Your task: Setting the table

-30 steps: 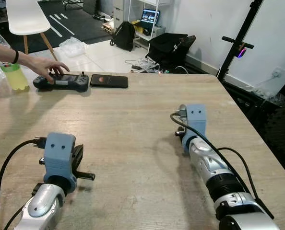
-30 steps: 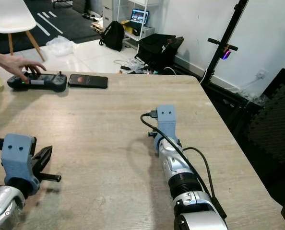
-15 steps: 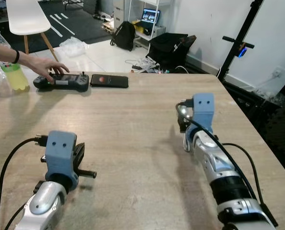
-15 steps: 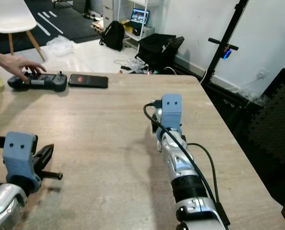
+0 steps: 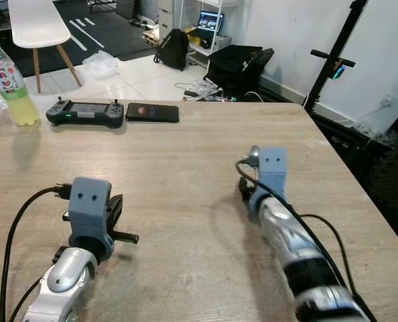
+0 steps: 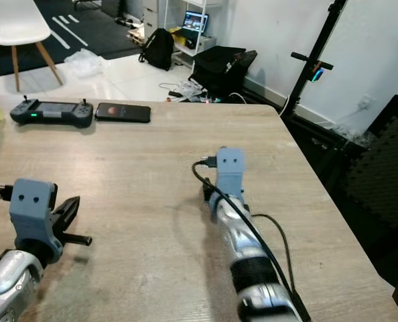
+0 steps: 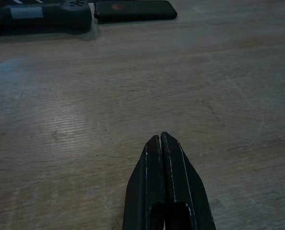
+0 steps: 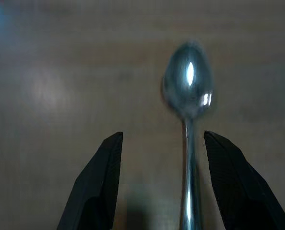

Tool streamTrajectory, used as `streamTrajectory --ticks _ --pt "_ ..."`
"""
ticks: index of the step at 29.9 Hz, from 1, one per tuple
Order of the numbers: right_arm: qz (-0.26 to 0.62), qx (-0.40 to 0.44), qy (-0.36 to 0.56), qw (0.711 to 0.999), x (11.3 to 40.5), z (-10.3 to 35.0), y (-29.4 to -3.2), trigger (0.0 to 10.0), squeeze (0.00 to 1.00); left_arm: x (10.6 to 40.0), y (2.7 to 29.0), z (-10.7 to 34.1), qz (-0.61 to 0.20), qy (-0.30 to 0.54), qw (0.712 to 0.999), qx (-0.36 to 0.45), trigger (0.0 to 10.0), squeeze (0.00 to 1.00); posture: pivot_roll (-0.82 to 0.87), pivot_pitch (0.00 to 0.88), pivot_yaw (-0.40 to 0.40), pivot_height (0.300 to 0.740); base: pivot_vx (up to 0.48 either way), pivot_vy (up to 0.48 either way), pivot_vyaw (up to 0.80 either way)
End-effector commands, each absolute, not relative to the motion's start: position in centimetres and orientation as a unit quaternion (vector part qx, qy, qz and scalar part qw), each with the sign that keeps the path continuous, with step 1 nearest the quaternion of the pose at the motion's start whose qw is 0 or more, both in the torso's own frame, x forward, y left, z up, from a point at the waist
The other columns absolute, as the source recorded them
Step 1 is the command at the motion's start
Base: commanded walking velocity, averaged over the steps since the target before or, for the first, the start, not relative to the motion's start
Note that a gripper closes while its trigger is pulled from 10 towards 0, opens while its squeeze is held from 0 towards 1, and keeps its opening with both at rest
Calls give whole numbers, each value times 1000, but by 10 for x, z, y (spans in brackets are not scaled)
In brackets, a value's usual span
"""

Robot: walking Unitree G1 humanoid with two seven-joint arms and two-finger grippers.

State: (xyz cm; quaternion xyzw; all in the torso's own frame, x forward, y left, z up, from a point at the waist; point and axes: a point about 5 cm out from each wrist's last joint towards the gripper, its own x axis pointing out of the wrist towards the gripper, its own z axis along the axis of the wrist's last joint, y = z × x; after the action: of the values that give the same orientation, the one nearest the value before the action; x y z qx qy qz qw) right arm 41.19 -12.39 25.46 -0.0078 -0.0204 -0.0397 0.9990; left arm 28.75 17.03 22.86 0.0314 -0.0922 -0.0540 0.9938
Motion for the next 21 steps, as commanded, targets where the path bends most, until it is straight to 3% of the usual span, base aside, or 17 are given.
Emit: streamTrajectory --ticks 1,12,21 --pt "-68 1 -3 998 413 242 -131 10000 0 285 169 223 -54 -82 995 30 10000 0 189 269 -11 740 0 0 0" --pt "-102 13 -48 994 419 262 -142 10000 0 274 178 218 -27 -77 996 33 10000 0 207 288 -52 740 0 0 0" --pt "-89 26 -12 996 423 248 -145 10000 0 276 171 217 -28 -79 996 21 10000 0 184 301 -74 740 0 0 0"
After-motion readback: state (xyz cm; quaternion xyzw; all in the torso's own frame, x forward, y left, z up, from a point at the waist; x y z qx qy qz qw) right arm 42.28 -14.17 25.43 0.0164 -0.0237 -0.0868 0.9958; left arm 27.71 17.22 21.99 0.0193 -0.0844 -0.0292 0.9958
